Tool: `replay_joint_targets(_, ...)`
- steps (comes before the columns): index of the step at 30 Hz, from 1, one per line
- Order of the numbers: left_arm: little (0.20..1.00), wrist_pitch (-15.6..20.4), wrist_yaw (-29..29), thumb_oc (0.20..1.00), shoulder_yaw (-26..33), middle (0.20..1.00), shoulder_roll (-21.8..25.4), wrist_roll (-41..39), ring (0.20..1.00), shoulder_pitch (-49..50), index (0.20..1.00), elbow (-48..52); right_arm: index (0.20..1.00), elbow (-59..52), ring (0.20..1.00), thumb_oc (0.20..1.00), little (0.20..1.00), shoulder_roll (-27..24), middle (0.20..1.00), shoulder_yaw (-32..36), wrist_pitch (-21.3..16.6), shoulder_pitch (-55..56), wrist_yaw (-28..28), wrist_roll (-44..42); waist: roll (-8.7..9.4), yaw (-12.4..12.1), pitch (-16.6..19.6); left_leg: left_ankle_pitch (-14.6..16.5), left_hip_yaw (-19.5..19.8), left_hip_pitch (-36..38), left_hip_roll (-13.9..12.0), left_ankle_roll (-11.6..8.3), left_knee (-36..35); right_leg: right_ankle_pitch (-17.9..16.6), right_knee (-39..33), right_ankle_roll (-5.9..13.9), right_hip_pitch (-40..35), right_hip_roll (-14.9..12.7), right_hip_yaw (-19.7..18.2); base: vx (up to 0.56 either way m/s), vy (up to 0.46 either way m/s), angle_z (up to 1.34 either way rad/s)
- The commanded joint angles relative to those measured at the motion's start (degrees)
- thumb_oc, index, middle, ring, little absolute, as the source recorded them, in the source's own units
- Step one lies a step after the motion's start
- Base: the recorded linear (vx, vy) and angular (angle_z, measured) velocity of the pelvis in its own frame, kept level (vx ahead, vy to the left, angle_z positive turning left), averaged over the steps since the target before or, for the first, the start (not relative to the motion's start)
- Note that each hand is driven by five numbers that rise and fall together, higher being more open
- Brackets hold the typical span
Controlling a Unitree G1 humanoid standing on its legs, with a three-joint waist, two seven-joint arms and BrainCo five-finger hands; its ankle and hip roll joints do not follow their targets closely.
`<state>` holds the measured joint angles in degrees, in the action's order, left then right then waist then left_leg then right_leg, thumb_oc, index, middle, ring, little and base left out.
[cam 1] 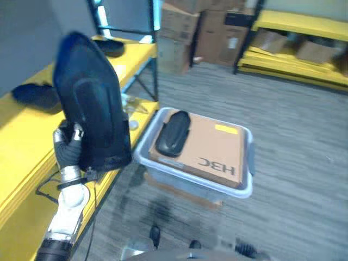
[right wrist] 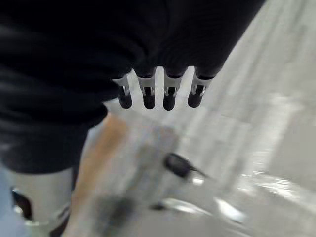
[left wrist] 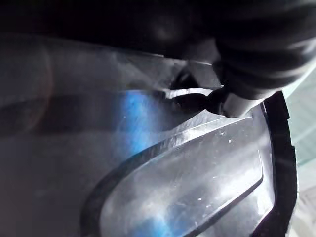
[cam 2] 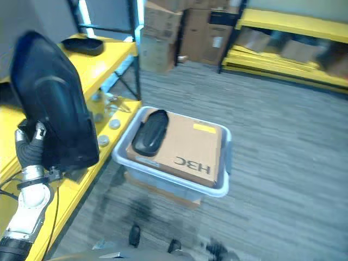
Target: Move parts from the plastic box to the shelf.
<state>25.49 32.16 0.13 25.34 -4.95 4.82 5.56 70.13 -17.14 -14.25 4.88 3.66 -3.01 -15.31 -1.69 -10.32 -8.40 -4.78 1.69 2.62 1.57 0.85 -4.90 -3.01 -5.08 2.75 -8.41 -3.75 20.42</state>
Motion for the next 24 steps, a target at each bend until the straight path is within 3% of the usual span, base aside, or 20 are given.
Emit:
replay_joint_targets(1, 0.200, 0.91, -2.81, 0.200, 3.26, 0.200, 1.38, 1.42, 0.200, -7.30, 0.200, 5.93, 1.000, 2.32, 1.000, 1.000, 1.000, 0.02, 1.000, -1.33, 7.68, -2.51, -1.87, 5.22, 1.43, -0.88, -1.85, 3.85, -5.84, 0.17, -5.55, -6.99, 0.51, 9.09, 2.52, -0.03, -3.83, -1.93, 5.78, 0.11, 0.037, 0.84)
replay_joint_targets(3, 0.200, -1.15, -3.04, 0.200, 3.13, 0.200, 1.17, 2.85, 0.200, -7.62, 0.200, 6.99, 1.000, 2.65, 1.000, 1.000, 1.000, 0.42, 1.000, -0.67, 7.73, -2.43, -2.30, 2.32, 1.53, -1.00, -1.89, 4.12, -8.61, 0.37, -6.51, -7.80, 0.43, 10.05, 2.73, 0.09, -5.12, -2.06, 7.50, 0.13, 0.044, 1.12)
replay_joint_targets(7, 0.200, -1.31, -3.31, 0.200, 3.47, 0.200, 1.50, 2.44, 0.200, -7.87, 0.200, 7.64, 1.000, 0.57, 1.000, 1.000, 1.000, 0.74, 1.000, 0.60, 5.32, -2.97, -3.95, -0.70, 1.18, 0.56, -2.57, 1.84, -20.49, -0.07, -9.71, -7.99, 0.74, 10.34, 5.21, 0.28, -5.27, -3.38, 13.69, 0.03, 0.184, 1.90)
replay_joint_targets(8, 0.200, -0.55, -0.43, 0.200, 3.17, 0.200, 1.89, 4.60, 0.200, -9.02, 0.200, 6.56, 1.000, 0.55, 1.000, 1.000, 1.000, 0.71, 1.000, -0.06, 5.15, -3.80, -4.70, 1.22, 1.25, 1.94, -2.68, 0.97, -28.11, 0.02, -11.47, -7.58, 0.85, 9.48, 5.57, 0.84, -5.23, -4.37, 16.69, 0.13, 0.416, 2.14)
replay_joint_targets(9, 0.200, -0.69, 2.16, 0.200, 2.89, 0.200, 2.22, 6.40, 0.200, -9.48, 0.200, 6.20, 1.000, 0.97, 1.000, 1.000, 1.000, 0.44, 1.000, -0.01, 4.10, -4.52, -5.03, -0.90, 1.20, 1.61, -2.66, 0.54, -27.66, -0.87, -11.68, -7.76, 1.18, 9.75, 6.20, 1.01, -5.55, -4.88, 16.91, 0.25, 0.549, 1.98)
replay_joint_targets(10, 0.200, -0.79, 4.64, 0.200, 3.58, 0.200, 2.73, 7.06, 0.200, -9.13, 0.200, 6.08, 1.000, 1.21, 1.000, 1.000, 1.000, 0.52, 1.000, 0.96, 6.69, -5.76, -2.98, -6.22, 1.15, 0.80, -2.21, 1.47, -26.71, -0.96, -10.20, -6.63, 1.08, 10.16, 6.86, 1.44, -5.95, -5.54, 16.46, 0.28, 0.424, 1.29)
replay_joint_targets(12, 0.200, -0.67, 5.30, 0.200, 4.38, 0.200, 3.26, 7.88, 0.200, -8.72, 0.200, 6.62, 1.000, 1.92, 1.000, 1.000, 1.000, 0.42, 1.000, 2.63, 7.05, -6.23, -2.65, -6.48, 1.04, 0.01, -1.77, 1.89, -25.98, -1.48, -9.08, -5.65, 0.75, 10.80, 8.37, 1.94, -6.33, -6.12, 16.23, 0.17, 0.268, 0.22)
replay_joint_targets(15, 0.200, -0.32, 6.70, 0.200, 4.87, 0.200, 4.53, 9.36, 0.200, -8.94, 0.200, 7.87, 1.000, 1.99, 1.000, 1.000, 1.000, 1.12, 1.000, 3.91, 6.60, -5.99, -3.91, 0.09, 0.62, -1.05, -1.80, 2.96, -24.39, -2.92, -6.32, -2.83, 0.66, 10.93, 18.85, 3.21, -5.52, -10.22, 15.98, 0.16, 0.275, 0.06)
replay_joint_targets(16, 0.200, -0.31, 7.00, 0.200, 4.11, 0.200, 5.03, 9.43, 0.200, -10.15, 0.200, 7.67, 1.000, 2.20, 1.000, 1.000, 1.000, 1.20, 1.000, 4.00, 6.22, -5.54, -4.08, 0.45, 0.57, -0.11, -2.31, 3.99, -22.50, -2.56, -4.74, -1.45, 0.49, 8.46, 26.41, 4.56, -2.95, -12.27, 12.99, 0.17, 0.262, 0.40)
replay_joint_targets(17, 0.200, -0.25, 7.07, 0.200, 3.85, 0.200, 5.16, 9.54, 0.200, -10.54, 0.200, 7.53, 1.000, 2.29, 1.000, 1.000, 1.000, 1.20, 1.000, 3.99, 6.23, -5.49, -4.21, 0.45, 0.66, 0.22, -2.47, 4.33, -21.99, -2.41, -4.20, -1.01, 0.44, 7.80, 28.57, 5.05, -1.89, -12.91, 11.77, 0.19, 0.210, 0.76)
replay_joint_targets(19, 0.200, -0.04, 8.07, 0.200, 1.66, 0.200, 5.82, 10.82, 0.200, -12.74, 0.200, 6.70, 1.000, 3.15, 1.000, 1.000, 1.000, 1.46, 1.000, 3.60, 6.40, -5.20, -5.45, 0.71, 1.00, 2.67, -3.38, 5.46, -18.54, -1.55, -2.40, -0.02, 0.27, 6.64, 31.75, 5.96, 3.07, -11.28, 4.60, 0.19, 0.089, 1.15)
replay_joint_targets(20, 0.200, -0.07, 9.14, 0.200, -0.07, 0.200, 6.14, 11.01, 0.200, -14.38, 0.200, 6.29, 1.000, 3.68, 1.000, 1.000, 1.000, 1.89, 1.000, 3.03, 5.61, -4.96, -5.67, 0.46, 0.97, 4.44, -3.67, 5.65, -15.92, -0.87, -1.94, -0.05, 0.06, 6.98, 30.39, 5.55, 5.80, -9.10, 0.89, 0.17, -0.016, 1.06)
replay_joint_targets(21, 0.200, -0.45, 9.44, 0.200, -0.74, 0.200, 6.26, 10.90, 0.200, -15.26, 0.200, 6.21, 1.000, 3.73, 1.000, 1.000, 1.000, 2.07, 1.000, 2.75, 5.46, -4.98, -5.54, 0.22, 0.93, 5.07, -3.64, 5.67, -14.79, -0.69, -1.91, -0.21, -0.04, 7.08, 29.22, 5.31, 6.58, -8.55, -0.04, 0.16, -0.113, 1.38)
replay_joint_targets(22, 0.200, -2.64, 10.00, 0.200, -2.23, 0.200, 6.55, 10.41, 0.200, -17.62, 0.200, 6.49, 1.000, 3.53, 1.000, 1.000, 1.000, 2.34, 1.000, 1.89, 5.51, -5.01, -4.89, -0.43, 0.58, 6.44, -3.65, 4.69, -13.07, -0.76, -2.44, -0.57, -0.10, 5.43, 23.19, 4.23, 8.29, -6.99, -1.27, 0.11, -0.136, 1.35)
replay_joint_targets(24, 0.200, -4.91, 10.64, 0.200, -3.65, 0.200, 6.42, 9.61, 0.200, -19.77, 0.200, 6.70, 1.000, 3.65, 1.000, 1.000, 1.000, 2.25, 1.000, 1.43, 5.65, -5.14, -5.00, -1.44, 1.01, 7.93, -3.56, 5.80, -10.60, 0.01, -2.23, -0.66, -0.10, 4.07, 16.66, 4.62, 9.58, -5.84, -4.02, 0.16, -0.204, 1.23)
